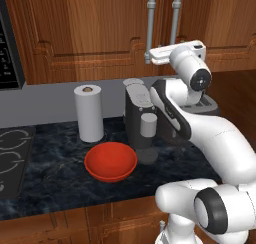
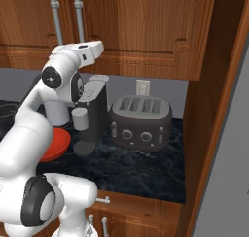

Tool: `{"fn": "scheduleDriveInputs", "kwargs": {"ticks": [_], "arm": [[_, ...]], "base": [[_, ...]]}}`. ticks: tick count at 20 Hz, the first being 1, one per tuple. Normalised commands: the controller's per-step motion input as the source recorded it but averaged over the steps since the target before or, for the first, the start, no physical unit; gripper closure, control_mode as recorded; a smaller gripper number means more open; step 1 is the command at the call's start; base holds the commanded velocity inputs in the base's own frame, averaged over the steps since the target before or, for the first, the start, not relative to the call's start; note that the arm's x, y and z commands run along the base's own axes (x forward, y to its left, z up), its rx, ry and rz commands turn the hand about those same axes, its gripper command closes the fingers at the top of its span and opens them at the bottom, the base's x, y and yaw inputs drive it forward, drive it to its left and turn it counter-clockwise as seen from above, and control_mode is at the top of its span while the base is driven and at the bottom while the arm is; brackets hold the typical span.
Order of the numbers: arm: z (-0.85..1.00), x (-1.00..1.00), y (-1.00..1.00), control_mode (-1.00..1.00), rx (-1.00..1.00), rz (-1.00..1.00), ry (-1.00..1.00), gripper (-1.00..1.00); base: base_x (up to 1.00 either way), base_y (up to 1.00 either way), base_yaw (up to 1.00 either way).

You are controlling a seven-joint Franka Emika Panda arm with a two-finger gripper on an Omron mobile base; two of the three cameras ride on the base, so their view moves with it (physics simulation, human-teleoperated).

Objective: Open the cabinet. Pick the apple and tangerine from the cabinet and place them into the bowl. Then close the cabinet.

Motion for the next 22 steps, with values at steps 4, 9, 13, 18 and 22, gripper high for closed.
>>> {"fn": "scheduleDriveInputs", "kwargs": {"ticks": [4,9,13,18,22], "arm": [[0.00,0.68,-0.01,-1.00,0.00,0.00,0.00,-1.00],[0.00,0.57,0.00,-1.00,0.00,0.00,0.00,1.00],[0.00,0.00,0.00,-1.00,0.00,0.00,0.00,1.00],[0.00,0.00,0.00,-1.00,0.00,0.00,0.00,1.00],[0.00,0.00,0.00,-1.00,0.00,0.00,0.00,1.00]], "base": [[0.00,0.00,0.00],[0.00,0.00,0.00],[0.00,0.00,0.00],[0.00,0.00,0.00],[0.00,0.00,0.00]]}}
